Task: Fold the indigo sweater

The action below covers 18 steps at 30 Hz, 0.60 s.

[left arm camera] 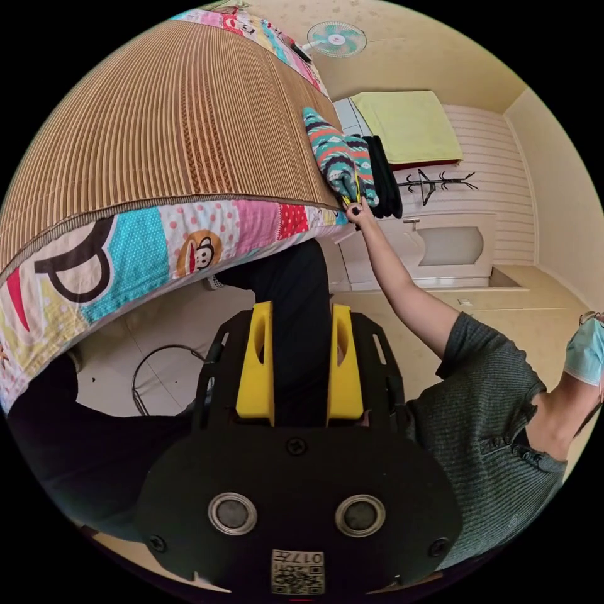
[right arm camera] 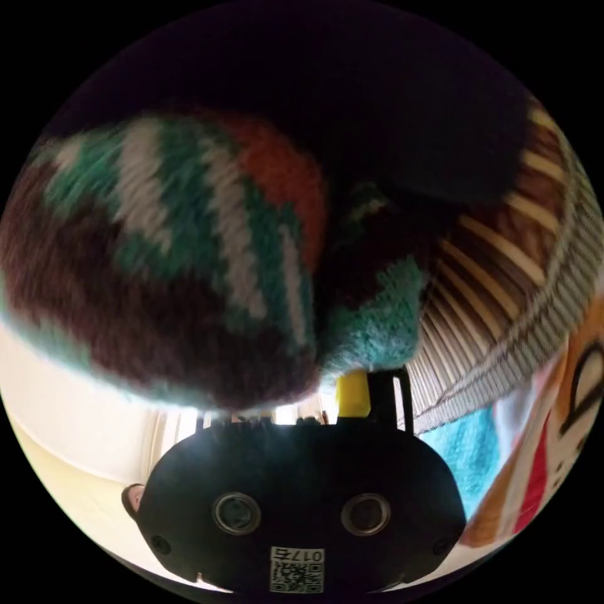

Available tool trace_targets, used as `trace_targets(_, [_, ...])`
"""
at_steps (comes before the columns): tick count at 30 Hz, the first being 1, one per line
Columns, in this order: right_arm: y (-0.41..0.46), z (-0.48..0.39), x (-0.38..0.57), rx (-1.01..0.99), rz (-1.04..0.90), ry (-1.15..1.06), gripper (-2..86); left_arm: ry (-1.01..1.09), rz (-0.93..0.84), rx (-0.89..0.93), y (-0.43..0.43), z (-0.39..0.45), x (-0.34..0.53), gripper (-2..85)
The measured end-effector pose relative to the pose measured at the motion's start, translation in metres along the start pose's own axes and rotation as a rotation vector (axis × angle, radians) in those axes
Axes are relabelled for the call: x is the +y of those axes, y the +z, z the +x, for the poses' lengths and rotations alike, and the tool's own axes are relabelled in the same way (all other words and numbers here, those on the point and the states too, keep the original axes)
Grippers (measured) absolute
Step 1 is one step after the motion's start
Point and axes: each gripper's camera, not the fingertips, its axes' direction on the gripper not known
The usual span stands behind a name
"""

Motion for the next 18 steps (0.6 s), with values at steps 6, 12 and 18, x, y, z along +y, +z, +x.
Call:
trace_targets(6, [0.016, -0.021, 0.040, 0.105, 0.093, -0.022, 15.8, 0.047, 0.083, -0.053, -0.022, 0.030, -0.014, 13.0])
trace_targets(12, [0.042, -0.062, 0.199, 0.528, 0.230, -0.437, 4.1, 0.012, 0.412, -0.283, -0.142, 0.036, 0.013, 11.7])
trace_targets(18, [0.100, -0.088, 0.322, 1.009, 0.155, -0.734, 0.9, -0.259, 0.883, -0.710, -0.324, 0.039, 0.107, 9.9])
